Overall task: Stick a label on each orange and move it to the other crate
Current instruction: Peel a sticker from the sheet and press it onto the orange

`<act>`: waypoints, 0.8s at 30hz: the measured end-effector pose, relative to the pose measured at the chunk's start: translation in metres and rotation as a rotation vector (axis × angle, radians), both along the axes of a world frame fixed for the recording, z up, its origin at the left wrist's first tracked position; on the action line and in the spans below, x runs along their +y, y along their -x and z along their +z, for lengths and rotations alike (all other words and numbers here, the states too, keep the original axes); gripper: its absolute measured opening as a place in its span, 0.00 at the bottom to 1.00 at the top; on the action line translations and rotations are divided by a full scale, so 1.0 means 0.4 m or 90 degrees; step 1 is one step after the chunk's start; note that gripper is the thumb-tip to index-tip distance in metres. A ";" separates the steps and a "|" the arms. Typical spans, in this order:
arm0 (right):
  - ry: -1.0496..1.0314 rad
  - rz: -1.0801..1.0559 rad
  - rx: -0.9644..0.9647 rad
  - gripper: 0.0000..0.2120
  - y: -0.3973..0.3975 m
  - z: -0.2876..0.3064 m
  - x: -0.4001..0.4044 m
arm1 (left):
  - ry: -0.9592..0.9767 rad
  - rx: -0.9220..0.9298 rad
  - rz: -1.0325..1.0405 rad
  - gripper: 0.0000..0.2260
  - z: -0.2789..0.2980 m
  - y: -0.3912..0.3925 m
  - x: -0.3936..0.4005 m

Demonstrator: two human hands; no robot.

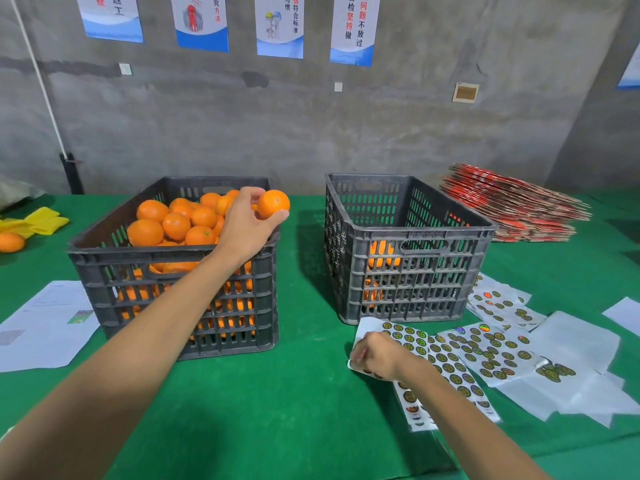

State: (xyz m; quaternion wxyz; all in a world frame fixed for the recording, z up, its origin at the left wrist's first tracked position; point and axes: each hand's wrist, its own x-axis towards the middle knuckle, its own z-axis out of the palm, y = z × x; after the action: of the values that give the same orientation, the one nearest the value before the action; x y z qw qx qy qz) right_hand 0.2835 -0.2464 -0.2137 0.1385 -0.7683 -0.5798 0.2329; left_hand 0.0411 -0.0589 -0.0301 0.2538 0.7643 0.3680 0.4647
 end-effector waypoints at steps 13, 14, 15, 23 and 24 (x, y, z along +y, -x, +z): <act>-0.016 -0.046 -0.041 0.06 0.009 0.003 -0.003 | 0.006 -0.014 0.001 0.28 0.004 0.000 -0.006; -0.011 -0.044 -0.038 0.05 0.008 0.004 -0.004 | 0.005 -0.014 0.000 0.28 0.004 0.000 -0.005; -0.007 -0.040 -0.038 0.05 0.007 0.004 -0.006 | 0.005 -0.014 -0.001 0.28 0.004 0.000 -0.004; -0.022 -0.030 -0.090 0.08 0.003 0.007 -0.008 | 0.017 -0.022 -0.014 0.28 0.004 -0.002 0.000; -0.024 -0.028 -0.107 0.09 0.004 0.009 -0.009 | 0.019 -0.024 -0.016 0.28 0.004 -0.001 -0.001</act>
State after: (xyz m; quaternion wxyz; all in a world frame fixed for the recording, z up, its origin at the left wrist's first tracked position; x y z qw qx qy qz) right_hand 0.2818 -0.2501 -0.2101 0.1088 -0.7949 -0.5767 0.1540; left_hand 0.0417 -0.0595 -0.0283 0.2780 0.7560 0.3604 0.4704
